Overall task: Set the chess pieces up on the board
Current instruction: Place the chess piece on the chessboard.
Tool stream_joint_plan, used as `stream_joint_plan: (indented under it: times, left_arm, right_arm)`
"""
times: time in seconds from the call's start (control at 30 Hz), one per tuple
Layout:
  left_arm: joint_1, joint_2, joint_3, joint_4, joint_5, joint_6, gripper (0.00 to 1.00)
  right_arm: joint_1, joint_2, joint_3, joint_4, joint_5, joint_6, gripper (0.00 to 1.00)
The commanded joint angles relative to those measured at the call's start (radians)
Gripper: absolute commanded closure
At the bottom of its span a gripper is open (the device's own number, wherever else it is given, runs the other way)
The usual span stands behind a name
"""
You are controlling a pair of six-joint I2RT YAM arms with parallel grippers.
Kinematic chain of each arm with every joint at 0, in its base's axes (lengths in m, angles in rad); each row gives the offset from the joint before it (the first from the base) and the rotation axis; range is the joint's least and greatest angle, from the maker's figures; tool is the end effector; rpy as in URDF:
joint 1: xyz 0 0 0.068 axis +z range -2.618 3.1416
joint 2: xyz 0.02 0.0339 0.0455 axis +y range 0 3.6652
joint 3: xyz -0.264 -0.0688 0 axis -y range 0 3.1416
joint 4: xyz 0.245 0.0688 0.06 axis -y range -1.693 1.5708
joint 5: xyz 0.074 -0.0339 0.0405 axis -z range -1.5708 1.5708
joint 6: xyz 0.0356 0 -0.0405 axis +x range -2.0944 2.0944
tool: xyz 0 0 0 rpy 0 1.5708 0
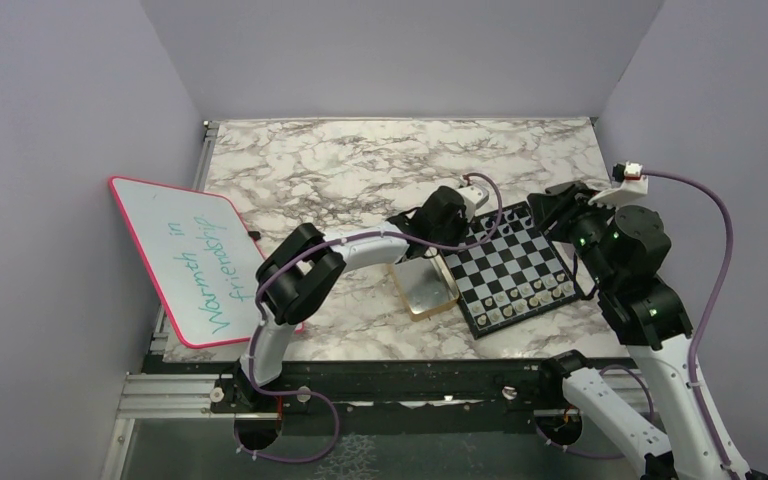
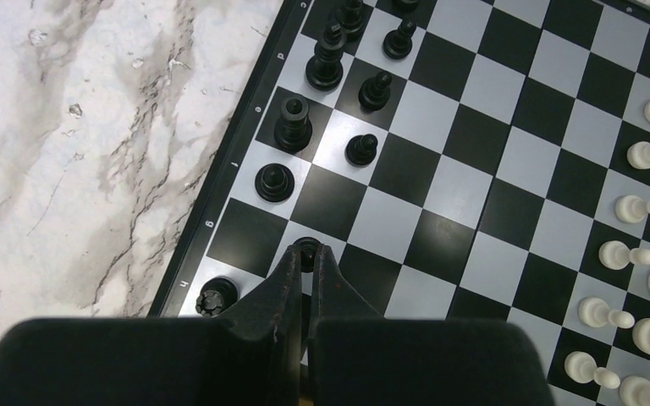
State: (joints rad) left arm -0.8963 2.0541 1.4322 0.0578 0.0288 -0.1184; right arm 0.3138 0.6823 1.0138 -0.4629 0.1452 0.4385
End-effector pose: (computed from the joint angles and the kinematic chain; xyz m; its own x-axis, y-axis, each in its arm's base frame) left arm 0.2923 -0.3672 0.1947 -0.4256 0.3432 -0.8373 0.7509 0.6503 -0.1151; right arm 0.1305 0.0369 0.4021 -0.1846 0.3818 -0.9056 -0.1001 0.9094 0.4038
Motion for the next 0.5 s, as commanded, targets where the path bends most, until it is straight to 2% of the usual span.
stream_joint_plan:
  times: [0.0,0.47]
  left_arm:
    - [-0.009,0.027,0.026,-0.025,-0.021,0.000,0.96]
    - [-0.012,0.046,0.031,-0.042,-0.041,0.011,0.96]
  right_arm:
    - [-0.004,-0.006,0.033,0.010,0.005,-0.055,0.53]
    - [-0.004,-0.020,0.016,0.021,-0.004,-0.100,0.53]
